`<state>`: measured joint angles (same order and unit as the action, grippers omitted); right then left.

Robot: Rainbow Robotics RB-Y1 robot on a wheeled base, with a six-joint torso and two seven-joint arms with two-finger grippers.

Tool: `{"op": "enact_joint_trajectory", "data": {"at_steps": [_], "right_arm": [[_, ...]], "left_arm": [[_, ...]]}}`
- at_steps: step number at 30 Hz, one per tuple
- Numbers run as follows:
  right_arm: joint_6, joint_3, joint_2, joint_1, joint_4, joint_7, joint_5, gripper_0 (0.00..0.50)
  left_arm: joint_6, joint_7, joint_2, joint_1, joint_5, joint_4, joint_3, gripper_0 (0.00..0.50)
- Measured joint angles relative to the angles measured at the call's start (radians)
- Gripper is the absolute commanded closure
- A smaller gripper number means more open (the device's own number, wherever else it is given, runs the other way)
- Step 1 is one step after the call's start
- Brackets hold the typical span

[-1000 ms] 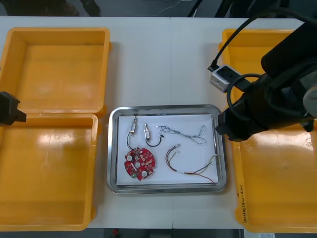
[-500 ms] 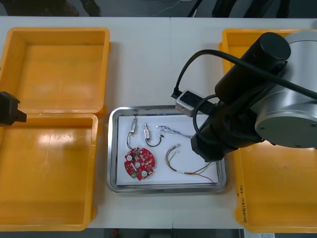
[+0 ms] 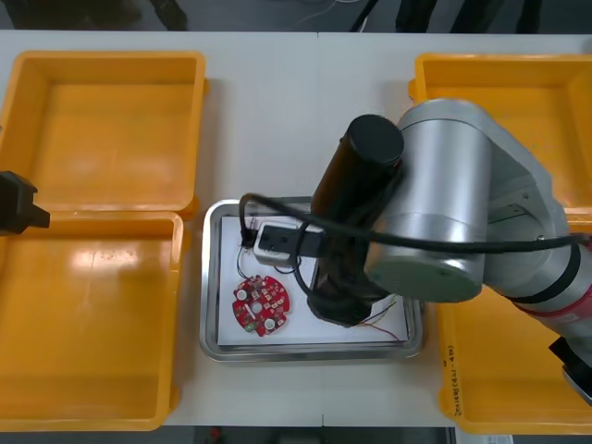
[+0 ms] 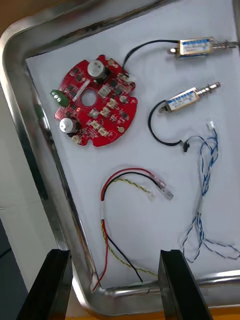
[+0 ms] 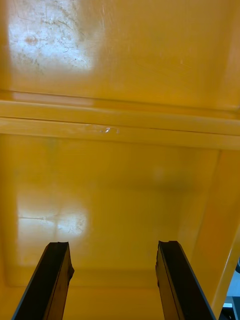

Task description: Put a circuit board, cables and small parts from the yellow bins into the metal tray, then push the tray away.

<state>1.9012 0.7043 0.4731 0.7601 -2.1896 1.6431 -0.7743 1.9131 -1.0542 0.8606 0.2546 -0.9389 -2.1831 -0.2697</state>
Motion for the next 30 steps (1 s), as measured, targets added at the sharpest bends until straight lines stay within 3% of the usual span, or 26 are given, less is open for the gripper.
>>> {"op": "enact_joint_trajectory", "data": {"at_steps": [21,30], "right_arm": [[-0.109,0.392,-0.003,0.01,0.011,0.05,0.233,0.0],[-0.156,0.43,-0.02,0.004,0.085,0.05,0.256,0.0]], "left_arm": [[0.0,0.0,0.001,0.0,0.0,0.0,0.0,0.0],[0.0,0.0,0.002,0.0,0.0,-0.001,0.0,0.0]]}}
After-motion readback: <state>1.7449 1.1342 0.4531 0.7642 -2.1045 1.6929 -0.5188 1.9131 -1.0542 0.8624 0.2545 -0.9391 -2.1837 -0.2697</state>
